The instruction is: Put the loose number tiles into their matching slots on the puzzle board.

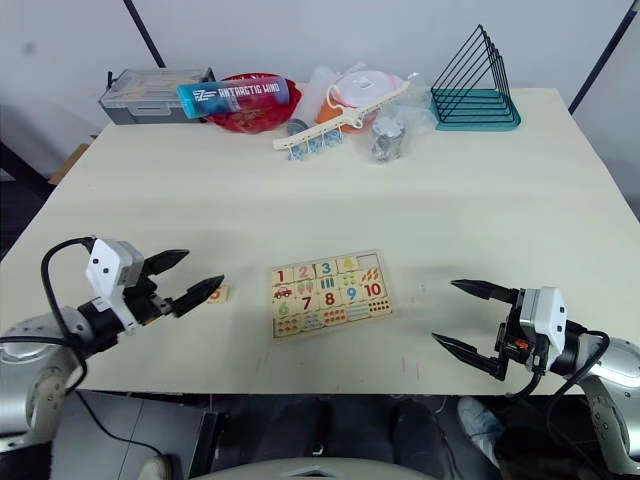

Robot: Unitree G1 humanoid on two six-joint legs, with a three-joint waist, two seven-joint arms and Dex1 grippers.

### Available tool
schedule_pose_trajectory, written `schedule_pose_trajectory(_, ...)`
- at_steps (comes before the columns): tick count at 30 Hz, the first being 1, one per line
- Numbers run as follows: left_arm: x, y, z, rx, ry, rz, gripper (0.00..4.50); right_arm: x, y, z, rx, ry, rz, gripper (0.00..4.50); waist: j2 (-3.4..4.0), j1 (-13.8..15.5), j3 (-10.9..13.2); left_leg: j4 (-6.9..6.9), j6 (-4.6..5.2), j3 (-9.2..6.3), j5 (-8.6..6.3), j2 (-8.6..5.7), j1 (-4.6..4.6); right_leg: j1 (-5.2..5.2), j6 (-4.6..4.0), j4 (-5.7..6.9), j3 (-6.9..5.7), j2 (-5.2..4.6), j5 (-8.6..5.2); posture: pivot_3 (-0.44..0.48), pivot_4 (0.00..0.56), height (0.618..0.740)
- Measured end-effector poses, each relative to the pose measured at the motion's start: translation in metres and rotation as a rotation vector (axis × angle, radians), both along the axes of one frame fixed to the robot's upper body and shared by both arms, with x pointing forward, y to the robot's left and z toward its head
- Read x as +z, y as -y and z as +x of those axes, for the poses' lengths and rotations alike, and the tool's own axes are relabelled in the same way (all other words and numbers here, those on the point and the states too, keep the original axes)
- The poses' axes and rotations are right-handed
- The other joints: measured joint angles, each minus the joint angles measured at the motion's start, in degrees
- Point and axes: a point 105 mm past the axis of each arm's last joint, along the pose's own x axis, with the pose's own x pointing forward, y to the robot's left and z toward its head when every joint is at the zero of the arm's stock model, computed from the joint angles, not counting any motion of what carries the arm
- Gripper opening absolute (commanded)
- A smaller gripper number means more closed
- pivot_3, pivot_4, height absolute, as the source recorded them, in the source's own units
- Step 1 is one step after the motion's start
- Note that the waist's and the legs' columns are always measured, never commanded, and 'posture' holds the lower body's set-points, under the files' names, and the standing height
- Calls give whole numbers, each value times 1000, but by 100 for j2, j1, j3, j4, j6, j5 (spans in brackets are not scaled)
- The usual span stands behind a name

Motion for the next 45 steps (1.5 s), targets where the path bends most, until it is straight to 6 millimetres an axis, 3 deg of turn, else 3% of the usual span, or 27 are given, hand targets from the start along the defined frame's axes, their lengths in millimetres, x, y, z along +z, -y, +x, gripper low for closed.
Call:
schedule_pose_trajectory(4,-6,-6,-5,-266,-64,8,4473,1,-4,2,18,9,1,4500,-1,9,1,1,0,12,0,0,-5,0,1,0,-11,2,1,0,150,740)
schedule_pose_trajectory(8,-4,-21,0,-403,-78,98,4473,1,-6,0,49,5,0,4500,-3,-2,2,1,1,16,0,2,-6,-2,23,1,-10,4,13,0,150,740)
schedule_pose_trajectory(16,-16,-31,11,-501,-127,256,4473,9,-9,-5,146,-8,20,4500,-3,-8,3,1,2,10,-1,4,-7,-5,26,5,-8,5,15,0,150,740)
schedule_pose_trajectory(35,-36,-27,41,-573,-141,368,4473,5,-3,-5,151,-40,1,4500,-5,4,3,9,4,14,-1,1,-13,-6,28,11,-14,7,15,0,150,740)
schedule_pose_trajectory(36,-36,-27,42,-574,-144,368,3974,5,-3,-5,150,-40,0,4500,-4,2,3,9,4,13,-1,1,-13,-6,28,12,-14,7,15,0,150,740)
schedule_pose_trajectory(38,-37,-27,42,-578,-146,368,3529,4,-3,-5,148,-42,-2,4500,-2,6,1,9,4,13,-1,1,-12,-6,28,12,-14,7,15,0,150,740)
schedule_pose_trajectory(42,-39,-26,40,-594,-137,383,1558,2,-2,-7,142,-51,-5,4500,3,8,-2,9,4,13,-1,1,-11,-5,28,14,-14,6,15,0,150,740)
schedule_pose_trajectory(43,-39,-25,39,-607,-124,393,1221,1,-1,-7,138,-55,-5,4500,9,7,-5,9,4,14,-1,1,-9,-5,28,14,-13,7,15,0,150,740)
schedule_pose_trajectory(45,-39,-25,39,-611,-115,395,974,1,-1,-7,135,-56,-5,4500,10,5,-6,9,4,14,-1,1,-9,-5,28,14,-12,7,15,0,150,740)
